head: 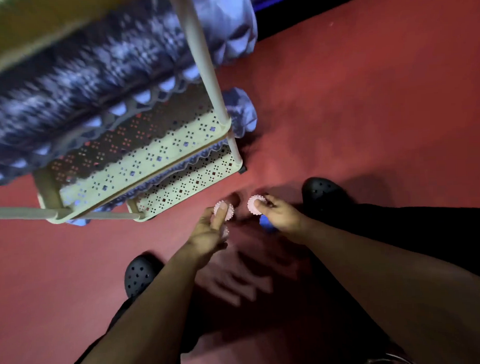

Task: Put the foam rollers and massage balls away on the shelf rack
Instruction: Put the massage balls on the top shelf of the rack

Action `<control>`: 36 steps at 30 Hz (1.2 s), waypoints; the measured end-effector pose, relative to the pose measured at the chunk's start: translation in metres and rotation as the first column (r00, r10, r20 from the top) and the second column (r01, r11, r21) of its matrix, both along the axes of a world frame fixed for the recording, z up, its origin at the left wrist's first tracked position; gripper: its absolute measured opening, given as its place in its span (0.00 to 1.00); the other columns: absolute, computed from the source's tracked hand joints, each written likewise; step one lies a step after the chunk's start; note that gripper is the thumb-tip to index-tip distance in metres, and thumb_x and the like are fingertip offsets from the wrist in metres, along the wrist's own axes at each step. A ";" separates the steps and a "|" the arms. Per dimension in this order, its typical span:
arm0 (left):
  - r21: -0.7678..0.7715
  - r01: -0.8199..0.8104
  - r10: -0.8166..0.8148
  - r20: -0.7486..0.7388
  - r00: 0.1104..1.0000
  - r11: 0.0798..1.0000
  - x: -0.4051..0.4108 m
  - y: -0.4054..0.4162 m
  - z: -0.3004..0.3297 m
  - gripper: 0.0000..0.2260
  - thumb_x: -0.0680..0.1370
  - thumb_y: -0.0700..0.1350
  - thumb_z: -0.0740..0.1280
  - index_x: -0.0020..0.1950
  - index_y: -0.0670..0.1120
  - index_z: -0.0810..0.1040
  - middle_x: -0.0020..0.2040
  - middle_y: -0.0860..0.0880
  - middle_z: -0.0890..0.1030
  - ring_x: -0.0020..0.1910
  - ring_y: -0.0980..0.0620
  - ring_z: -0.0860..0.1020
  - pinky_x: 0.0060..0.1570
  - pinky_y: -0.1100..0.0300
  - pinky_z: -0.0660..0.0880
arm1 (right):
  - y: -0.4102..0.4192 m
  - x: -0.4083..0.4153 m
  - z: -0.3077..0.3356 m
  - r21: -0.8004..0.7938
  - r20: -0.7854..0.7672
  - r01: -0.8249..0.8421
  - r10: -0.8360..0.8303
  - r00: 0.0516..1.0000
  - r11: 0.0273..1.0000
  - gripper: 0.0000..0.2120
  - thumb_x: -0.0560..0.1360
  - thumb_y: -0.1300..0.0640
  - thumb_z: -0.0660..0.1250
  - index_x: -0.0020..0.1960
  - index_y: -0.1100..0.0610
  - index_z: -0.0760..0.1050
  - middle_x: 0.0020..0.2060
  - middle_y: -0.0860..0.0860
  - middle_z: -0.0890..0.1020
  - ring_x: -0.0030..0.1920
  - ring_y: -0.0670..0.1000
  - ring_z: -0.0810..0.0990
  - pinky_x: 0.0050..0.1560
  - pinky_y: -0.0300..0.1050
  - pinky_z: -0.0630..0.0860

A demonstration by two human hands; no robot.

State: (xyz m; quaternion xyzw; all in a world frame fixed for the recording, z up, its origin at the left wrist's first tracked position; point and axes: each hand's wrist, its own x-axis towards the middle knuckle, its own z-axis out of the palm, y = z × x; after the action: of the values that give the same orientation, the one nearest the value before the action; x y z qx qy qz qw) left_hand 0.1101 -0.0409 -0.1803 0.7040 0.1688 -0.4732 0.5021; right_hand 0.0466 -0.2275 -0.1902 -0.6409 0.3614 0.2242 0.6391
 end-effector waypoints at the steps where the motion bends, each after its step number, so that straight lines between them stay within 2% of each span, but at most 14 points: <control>1: -0.023 -0.040 0.039 -0.038 0.998 0.999 0.000 -0.001 0.015 0.21 0.77 0.66 0.65 0.63 0.55 0.74 0.40 0.52 0.74 0.39 0.54 0.70 0.41 0.57 0.72 | 0.001 0.001 0.017 0.081 -0.024 0.056 -0.054 0.998 0.995 0.11 0.83 0.50 0.64 0.59 0.56 0.76 0.52 0.54 0.83 0.52 0.58 0.83 0.60 0.55 0.77; 3: -0.044 -0.132 0.128 -0.081 0.988 0.990 0.002 -0.002 0.051 0.21 0.78 0.65 0.64 0.67 0.55 0.73 0.55 0.51 0.76 0.51 0.53 0.74 0.44 0.55 0.77 | 0.002 0.007 0.062 0.265 -0.140 0.230 -0.199 0.970 0.936 0.07 0.83 0.48 0.64 0.54 0.51 0.75 0.42 0.51 0.77 0.37 0.53 0.78 0.44 0.54 0.81; 5: -0.105 -0.159 0.148 -0.110 0.983 0.982 0.004 0.000 0.090 0.24 0.79 0.63 0.66 0.72 0.54 0.72 0.63 0.42 0.73 0.54 0.48 0.74 0.43 0.55 0.79 | 0.001 0.010 0.104 0.364 -0.200 0.325 -0.267 0.943 0.873 0.10 0.82 0.47 0.64 0.54 0.53 0.75 0.38 0.52 0.75 0.33 0.51 0.73 0.39 0.49 0.77; 7: -0.200 -0.177 0.155 -0.120 0.981 0.964 0.003 0.001 0.140 0.20 0.79 0.60 0.66 0.68 0.52 0.77 0.55 0.41 0.76 0.48 0.47 0.77 0.41 0.55 0.80 | 0.000 0.010 0.146 0.456 -0.190 0.346 -0.291 0.938 0.820 0.13 0.82 0.46 0.63 0.56 0.55 0.75 0.38 0.54 0.76 0.33 0.52 0.73 0.40 0.49 0.76; 10: -0.300 -0.237 0.217 -0.096 0.971 0.924 -0.002 0.004 0.212 0.19 0.78 0.61 0.66 0.51 0.47 0.84 0.39 0.45 0.80 0.39 0.47 0.78 0.37 0.57 0.80 | 0.003 0.008 0.212 0.541 -0.097 0.272 -0.262 0.960 0.796 0.15 0.82 0.47 0.60 0.60 0.57 0.74 0.42 0.54 0.77 0.37 0.52 0.75 0.44 0.53 0.79; 14: -0.431 -0.185 0.197 -0.015 0.980 0.883 -0.014 0.014 0.303 0.24 0.79 0.64 0.64 0.58 0.46 0.83 0.48 0.46 0.80 0.39 0.51 0.76 0.35 0.59 0.77 | 0.012 0.001 0.299 0.567 0.114 0.147 -0.253 0.961 0.811 0.14 0.83 0.52 0.57 0.66 0.48 0.75 0.57 0.55 0.79 0.50 0.56 0.78 0.54 0.63 0.77; 17: -0.452 -0.186 0.249 0.084 0.965 0.872 -0.029 0.023 0.365 0.21 0.82 0.63 0.59 0.56 0.48 0.83 0.44 0.48 0.84 0.39 0.51 0.78 0.35 0.60 0.74 | 0.021 -0.002 0.357 0.555 0.243 0.048 -0.216 0.946 0.830 0.15 0.83 0.53 0.57 0.64 0.44 0.77 0.60 0.55 0.79 0.54 0.58 0.76 0.55 0.64 0.76; 20: -0.465 -0.131 0.252 0.209 0.945 0.875 -0.039 0.033 0.420 0.24 0.81 0.64 0.59 0.64 0.48 0.79 0.55 0.46 0.85 0.46 0.51 0.79 0.45 0.57 0.74 | 0.032 -0.004 0.422 0.532 0.303 -0.024 -0.165 0.939 0.846 0.09 0.79 0.49 0.62 0.55 0.45 0.80 0.53 0.55 0.79 0.46 0.56 0.76 0.52 0.56 0.75; 22: -0.486 -0.112 0.278 0.284 0.918 0.867 -0.047 0.038 0.464 0.22 0.82 0.63 0.57 0.61 0.48 0.79 0.51 0.47 0.85 0.41 0.54 0.81 0.42 0.58 0.73 | 0.038 -0.005 0.468 0.498 0.367 -0.072 -0.135 0.920 0.864 0.07 0.79 0.46 0.63 0.53 0.46 0.78 0.49 0.54 0.78 0.41 0.54 0.76 0.50 0.53 0.75; 25: -0.520 -0.102 0.337 0.381 0.861 0.848 -0.054 0.044 0.524 0.25 0.80 0.63 0.60 0.67 0.46 0.76 0.47 0.47 0.80 0.40 0.51 0.78 0.41 0.58 0.76 | 0.042 -0.005 0.528 0.429 0.519 -0.165 -0.093 0.850 0.888 0.11 0.82 0.44 0.60 0.58 0.47 0.76 0.51 0.54 0.77 0.44 0.54 0.75 0.51 0.55 0.77; 28: -0.576 -0.063 0.373 0.437 0.818 0.815 -0.051 0.052 0.573 0.29 0.79 0.65 0.61 0.72 0.48 0.74 0.56 0.48 0.80 0.50 0.53 0.78 0.49 0.57 0.75 | 0.045 -0.003 0.587 0.345 0.652 -0.232 -0.054 0.757 0.909 0.10 0.85 0.47 0.58 0.60 0.47 0.76 0.54 0.54 0.76 0.48 0.54 0.75 0.48 0.55 0.77; 30: -0.609 -0.044 0.402 0.465 0.789 0.792 -0.052 0.055 0.605 0.24 0.81 0.64 0.58 0.68 0.49 0.77 0.58 0.48 0.82 0.54 0.52 0.79 0.54 0.55 0.75 | 0.049 -0.003 0.626 0.282 0.718 -0.275 -0.012 0.695 0.919 0.11 0.85 0.48 0.57 0.62 0.47 0.76 0.58 0.55 0.76 0.51 0.55 0.75 0.48 0.55 0.77; 32: -0.628 -0.030 0.434 0.502 0.748 0.778 -0.049 0.057 0.636 0.23 0.80 0.64 0.60 0.64 0.49 0.79 0.51 0.48 0.79 0.47 0.51 0.76 0.53 0.54 0.73 | 0.053 -0.002 0.661 0.219 0.764 -0.310 0.035 0.644 0.925 0.12 0.86 0.49 0.56 0.63 0.47 0.76 0.61 0.54 0.75 0.53 0.55 0.76 0.49 0.55 0.77; 36: -0.605 -0.034 0.474 0.586 0.657 0.795 -0.035 0.065 0.692 0.23 0.80 0.64 0.61 0.64 0.49 0.78 0.58 0.46 0.80 0.53 0.49 0.77 0.52 0.56 0.75 | 0.064 0.012 0.721 0.080 0.834 -0.316 0.110 0.540 0.945 0.11 0.85 0.49 0.58 0.63 0.48 0.76 0.61 0.57 0.77 0.52 0.56 0.78 0.46 0.54 0.77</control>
State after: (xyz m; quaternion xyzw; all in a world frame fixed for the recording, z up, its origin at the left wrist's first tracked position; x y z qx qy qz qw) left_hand 0.0752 0.0245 0.5120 0.6244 -0.0796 -0.1106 0.7691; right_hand 0.0587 -0.1639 0.5304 -0.6349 -0.0850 0.0164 0.7677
